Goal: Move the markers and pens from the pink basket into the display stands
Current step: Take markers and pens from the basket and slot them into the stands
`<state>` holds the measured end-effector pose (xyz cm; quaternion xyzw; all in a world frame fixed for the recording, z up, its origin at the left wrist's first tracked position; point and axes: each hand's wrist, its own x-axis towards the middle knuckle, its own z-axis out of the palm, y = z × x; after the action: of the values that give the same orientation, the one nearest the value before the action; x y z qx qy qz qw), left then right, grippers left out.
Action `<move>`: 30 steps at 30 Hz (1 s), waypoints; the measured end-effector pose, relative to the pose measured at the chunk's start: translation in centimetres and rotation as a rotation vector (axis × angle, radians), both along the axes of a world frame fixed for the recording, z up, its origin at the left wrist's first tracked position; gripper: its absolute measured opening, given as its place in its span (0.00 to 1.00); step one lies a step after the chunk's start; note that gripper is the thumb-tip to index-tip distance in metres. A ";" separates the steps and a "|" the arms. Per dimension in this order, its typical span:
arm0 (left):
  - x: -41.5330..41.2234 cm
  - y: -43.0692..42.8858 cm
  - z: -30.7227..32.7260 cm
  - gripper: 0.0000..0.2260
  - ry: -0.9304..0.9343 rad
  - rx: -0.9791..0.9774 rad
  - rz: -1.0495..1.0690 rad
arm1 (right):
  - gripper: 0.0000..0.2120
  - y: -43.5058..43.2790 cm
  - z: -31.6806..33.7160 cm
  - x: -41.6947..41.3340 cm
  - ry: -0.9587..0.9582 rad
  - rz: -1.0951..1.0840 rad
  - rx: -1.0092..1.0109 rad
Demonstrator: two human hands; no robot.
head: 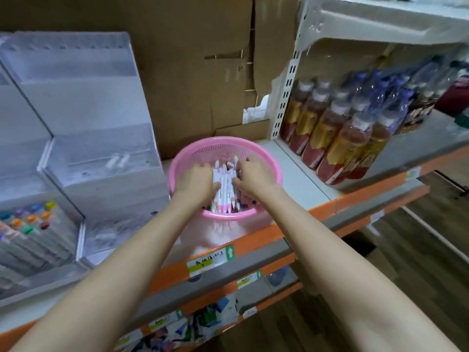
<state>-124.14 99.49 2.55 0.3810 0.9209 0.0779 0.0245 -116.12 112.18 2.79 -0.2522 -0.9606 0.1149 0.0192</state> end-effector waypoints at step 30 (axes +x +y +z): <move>0.2 -0.9 0.0 0.11 -0.204 0.326 0.016 | 0.18 -0.5 -0.4 -0.3 0.043 0.093 -0.123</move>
<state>-123.97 98.57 2.55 0.3627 0.8918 0.2647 0.0551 -116.39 111.65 2.37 -0.2053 -0.9618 0.1799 0.0191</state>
